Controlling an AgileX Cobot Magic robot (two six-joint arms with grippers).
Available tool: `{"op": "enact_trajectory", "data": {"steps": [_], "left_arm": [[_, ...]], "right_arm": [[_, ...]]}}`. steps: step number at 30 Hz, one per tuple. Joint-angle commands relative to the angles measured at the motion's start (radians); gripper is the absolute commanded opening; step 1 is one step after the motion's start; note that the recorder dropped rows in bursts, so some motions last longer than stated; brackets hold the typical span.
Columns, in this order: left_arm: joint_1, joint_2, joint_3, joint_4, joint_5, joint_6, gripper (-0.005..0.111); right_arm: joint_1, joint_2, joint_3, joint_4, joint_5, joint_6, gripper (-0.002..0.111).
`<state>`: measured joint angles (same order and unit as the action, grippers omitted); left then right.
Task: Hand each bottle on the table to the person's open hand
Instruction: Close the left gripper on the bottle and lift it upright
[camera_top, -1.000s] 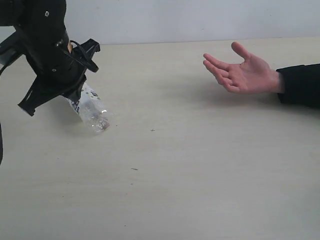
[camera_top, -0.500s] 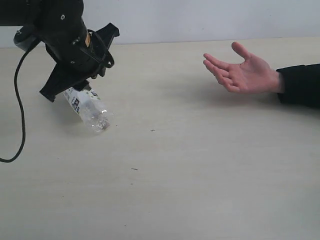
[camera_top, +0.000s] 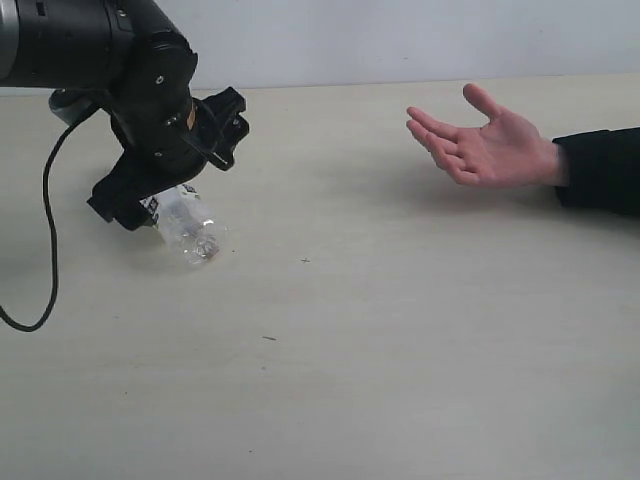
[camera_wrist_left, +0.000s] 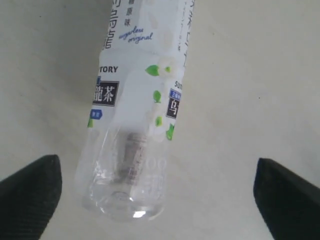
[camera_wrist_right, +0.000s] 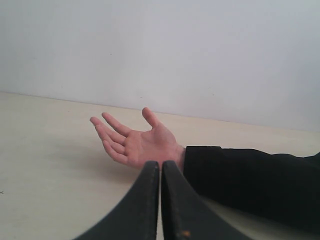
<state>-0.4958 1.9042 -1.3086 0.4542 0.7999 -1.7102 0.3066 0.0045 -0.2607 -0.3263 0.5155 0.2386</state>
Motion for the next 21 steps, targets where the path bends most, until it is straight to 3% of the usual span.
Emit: {"op": "enact_trajectory", "data": {"steps": [1,7,21], "left_arm": [[0.043,0.004,-0.002,-0.001,-0.002,-0.002,0.105],[0.119,0.014,-0.002,-0.017,-0.009,0.001,0.105],[0.136,0.104,-0.002,-0.024,-0.105,0.028,0.105]], "right_arm": [[-0.003,-0.005,0.002,0.004,-0.003,-0.002,0.003],[-0.003,-0.005,0.002,0.004,-0.003,-0.002,0.003],[-0.003,-0.005,0.002,0.004,-0.003,-0.002,0.003]]}}
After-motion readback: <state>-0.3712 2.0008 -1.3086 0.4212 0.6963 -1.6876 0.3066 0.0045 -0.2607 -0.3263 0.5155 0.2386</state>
